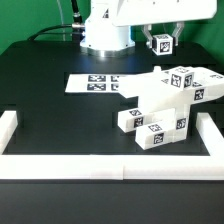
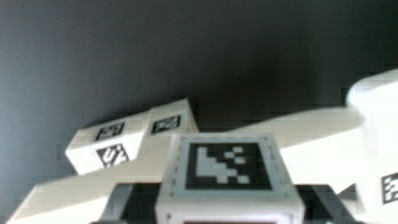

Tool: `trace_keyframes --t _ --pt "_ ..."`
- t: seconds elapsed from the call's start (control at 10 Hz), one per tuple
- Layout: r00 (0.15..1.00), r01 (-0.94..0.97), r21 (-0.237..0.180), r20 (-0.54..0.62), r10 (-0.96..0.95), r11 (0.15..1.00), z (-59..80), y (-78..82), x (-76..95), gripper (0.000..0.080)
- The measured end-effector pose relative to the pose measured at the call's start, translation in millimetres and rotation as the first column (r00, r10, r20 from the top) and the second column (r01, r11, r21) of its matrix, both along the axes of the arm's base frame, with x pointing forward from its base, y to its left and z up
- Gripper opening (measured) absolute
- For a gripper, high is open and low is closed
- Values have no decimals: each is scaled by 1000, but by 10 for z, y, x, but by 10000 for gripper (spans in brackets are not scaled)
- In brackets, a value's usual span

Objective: Assemble chair

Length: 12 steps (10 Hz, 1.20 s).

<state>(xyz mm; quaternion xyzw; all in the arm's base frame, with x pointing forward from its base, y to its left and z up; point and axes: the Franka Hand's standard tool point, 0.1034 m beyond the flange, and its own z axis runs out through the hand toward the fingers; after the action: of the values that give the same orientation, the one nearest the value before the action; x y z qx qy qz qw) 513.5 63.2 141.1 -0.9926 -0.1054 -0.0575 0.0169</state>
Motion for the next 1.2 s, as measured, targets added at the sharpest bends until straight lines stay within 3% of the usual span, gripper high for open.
trace_keyframes --t 0.1,0.2,0.7,1.2 --pt "1000 -23 -11 17 23 1000 -5 -45 128 284" --pt "1000 -14 -10 14 14 1000 -26 -51 140 284" --pt "1000 -6 -13 -10 6 1000 -134 -116 64 284" --pt "1000 -4 -19 -10 4 1000 -172 -105 125 284"
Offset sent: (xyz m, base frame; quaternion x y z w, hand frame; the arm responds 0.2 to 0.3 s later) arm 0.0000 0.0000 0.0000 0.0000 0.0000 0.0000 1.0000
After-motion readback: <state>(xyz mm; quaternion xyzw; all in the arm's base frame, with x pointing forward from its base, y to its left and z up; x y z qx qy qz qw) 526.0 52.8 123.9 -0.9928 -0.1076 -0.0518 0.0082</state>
